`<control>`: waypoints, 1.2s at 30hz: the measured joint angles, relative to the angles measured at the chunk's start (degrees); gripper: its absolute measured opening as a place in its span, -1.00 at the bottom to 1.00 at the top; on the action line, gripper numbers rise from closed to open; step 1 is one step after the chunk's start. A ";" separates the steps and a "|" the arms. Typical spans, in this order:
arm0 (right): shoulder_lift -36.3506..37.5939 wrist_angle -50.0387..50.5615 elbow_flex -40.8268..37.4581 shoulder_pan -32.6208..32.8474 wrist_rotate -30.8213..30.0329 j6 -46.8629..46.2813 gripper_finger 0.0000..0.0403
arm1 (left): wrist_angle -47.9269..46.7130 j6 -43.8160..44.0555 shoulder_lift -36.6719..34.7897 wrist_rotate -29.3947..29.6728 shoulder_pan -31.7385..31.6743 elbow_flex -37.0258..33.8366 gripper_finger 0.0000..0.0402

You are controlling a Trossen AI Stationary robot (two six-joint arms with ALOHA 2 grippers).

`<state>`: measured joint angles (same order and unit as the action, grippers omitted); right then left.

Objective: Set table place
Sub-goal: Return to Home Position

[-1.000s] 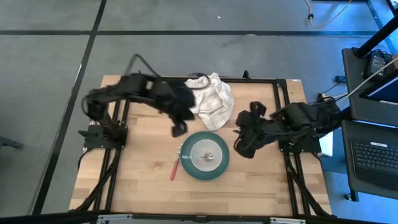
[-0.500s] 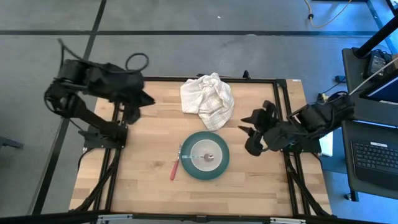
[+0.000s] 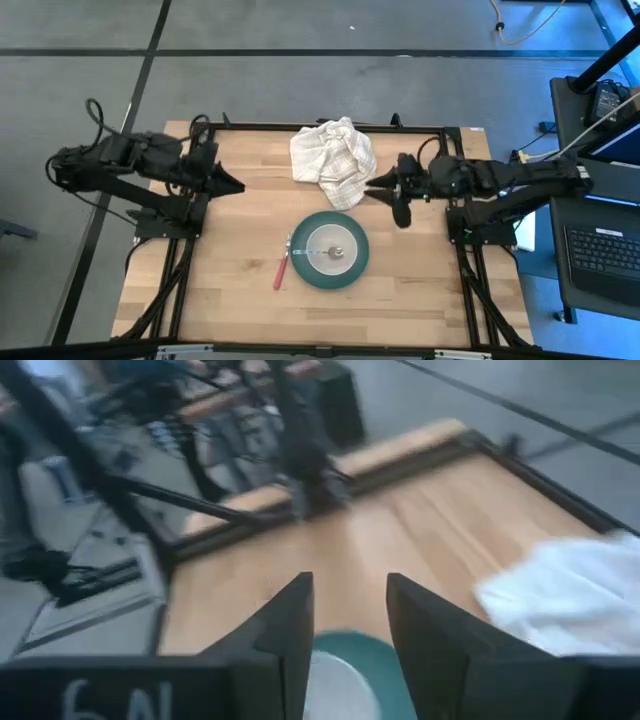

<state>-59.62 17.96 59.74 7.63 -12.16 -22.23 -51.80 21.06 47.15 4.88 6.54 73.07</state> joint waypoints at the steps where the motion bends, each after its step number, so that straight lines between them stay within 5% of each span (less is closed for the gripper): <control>1: 1.38 1.19 -1.07 -1.30 0.05 -0.31 -0.36 | 0.33 1.43 -2.55 1.59 -0.33 -2.89 -0.84; 7: 9.75 0.80 -7.40 -5.42 1.62 0.24 -0.36 | 14.40 2.04 -18.85 7.53 -0.96 -18.72 -0.84; 10: 13.51 -1.50 -12.17 -6.30 1.89 -0.20 -0.36 | 24.90 -0.14 -25.99 7.09 -0.96 -26.61 -0.84; 15: 19.20 -14.53 -23.69 -6.26 1.94 -1.79 -0.36 | 29.27 1.93 -35.08 2.91 -0.96 -37.16 -0.84; 21: 21.80 -31.15 -34.81 -6.28 1.92 -1.76 -0.36 | 32.55 2.60 -40.38 2.32 -0.95 -46.45 -0.84; 36: 29.21 -35.80 -45.47 -6.28 -2.96 -6.16 -0.36 | 42.82 2.71 -46.98 3.56 -1.02 -58.75 -0.84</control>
<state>-30.40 -17.84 14.27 1.34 -15.12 -28.39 -8.98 23.77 0.16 8.45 5.52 14.32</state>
